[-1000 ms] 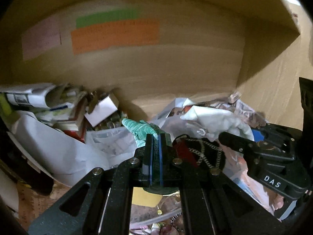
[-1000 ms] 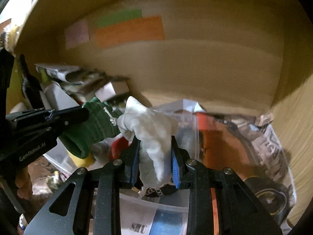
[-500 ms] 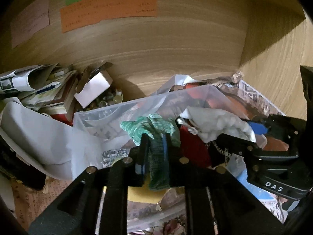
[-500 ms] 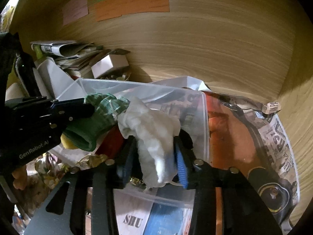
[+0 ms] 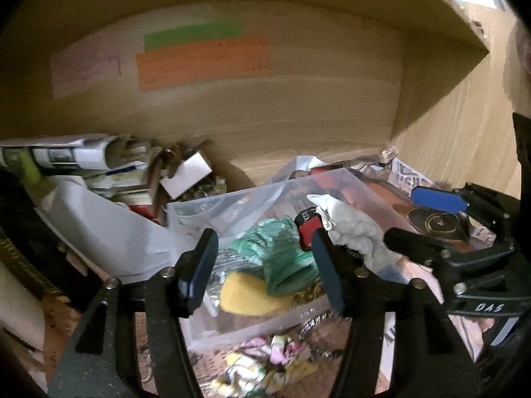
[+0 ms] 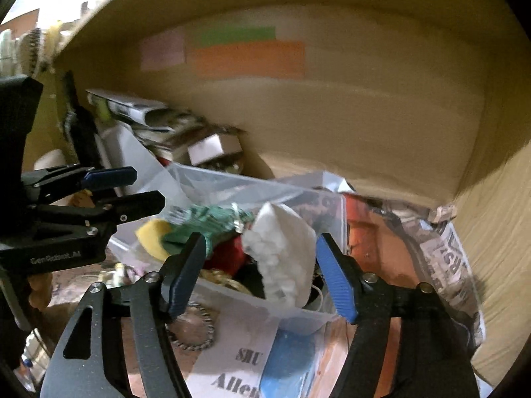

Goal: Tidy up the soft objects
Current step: 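Carry the glove and white cloth into the clear box and open both grippers, then grasp the floral fabric with the left gripper while the right gripper grasps the beaded bracelet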

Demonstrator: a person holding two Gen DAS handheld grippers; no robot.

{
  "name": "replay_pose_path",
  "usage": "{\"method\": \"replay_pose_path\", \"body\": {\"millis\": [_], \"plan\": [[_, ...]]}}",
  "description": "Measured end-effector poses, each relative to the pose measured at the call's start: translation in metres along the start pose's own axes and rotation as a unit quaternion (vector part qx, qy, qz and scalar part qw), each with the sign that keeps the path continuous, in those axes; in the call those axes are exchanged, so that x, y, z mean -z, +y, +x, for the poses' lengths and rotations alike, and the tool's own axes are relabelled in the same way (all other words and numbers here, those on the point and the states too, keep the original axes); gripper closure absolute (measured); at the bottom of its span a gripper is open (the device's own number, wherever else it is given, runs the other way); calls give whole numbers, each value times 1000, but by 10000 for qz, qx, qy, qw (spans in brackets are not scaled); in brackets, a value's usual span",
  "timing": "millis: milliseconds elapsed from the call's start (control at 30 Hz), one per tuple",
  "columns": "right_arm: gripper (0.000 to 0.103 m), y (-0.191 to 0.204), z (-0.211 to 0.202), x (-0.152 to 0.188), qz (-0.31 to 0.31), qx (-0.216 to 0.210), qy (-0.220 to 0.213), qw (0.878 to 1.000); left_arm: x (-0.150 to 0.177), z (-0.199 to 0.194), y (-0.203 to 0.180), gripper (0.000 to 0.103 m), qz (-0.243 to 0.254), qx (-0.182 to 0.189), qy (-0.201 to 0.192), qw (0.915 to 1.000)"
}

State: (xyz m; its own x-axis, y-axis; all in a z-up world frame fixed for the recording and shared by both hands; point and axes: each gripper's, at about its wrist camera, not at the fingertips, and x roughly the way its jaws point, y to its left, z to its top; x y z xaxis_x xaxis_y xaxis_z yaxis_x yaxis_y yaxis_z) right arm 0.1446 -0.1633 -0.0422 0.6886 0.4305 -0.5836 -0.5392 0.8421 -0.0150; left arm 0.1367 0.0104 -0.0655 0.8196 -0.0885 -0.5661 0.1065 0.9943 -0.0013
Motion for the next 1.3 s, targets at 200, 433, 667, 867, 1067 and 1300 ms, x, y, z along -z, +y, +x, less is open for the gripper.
{"method": "replay_pose_path", "body": {"millis": [200,433,667,867,1067,1300], "plan": [[36,17,-18,11,-111,-174,-59,9998,20,-17,9,37,-58,8,148,9999],[36,33,-7,37,-118,-448,372,9982,54,-12,17,36,-231,88,605,9979],[36,47,21,61,-104,-670,936,9933,76,-14,15,33,-184,34,737,9971],[36,53,42,68,-90,-759,1308,9885,90,-3,20,33,-376,198,996,9941],[36,59,62,71,-152,-785,1629,9834,103,17,25,39,-551,293,1359,9888],[60,61,64,74,-246,-623,1621,9845,107,22,24,73,-547,514,1453,9865]]}}
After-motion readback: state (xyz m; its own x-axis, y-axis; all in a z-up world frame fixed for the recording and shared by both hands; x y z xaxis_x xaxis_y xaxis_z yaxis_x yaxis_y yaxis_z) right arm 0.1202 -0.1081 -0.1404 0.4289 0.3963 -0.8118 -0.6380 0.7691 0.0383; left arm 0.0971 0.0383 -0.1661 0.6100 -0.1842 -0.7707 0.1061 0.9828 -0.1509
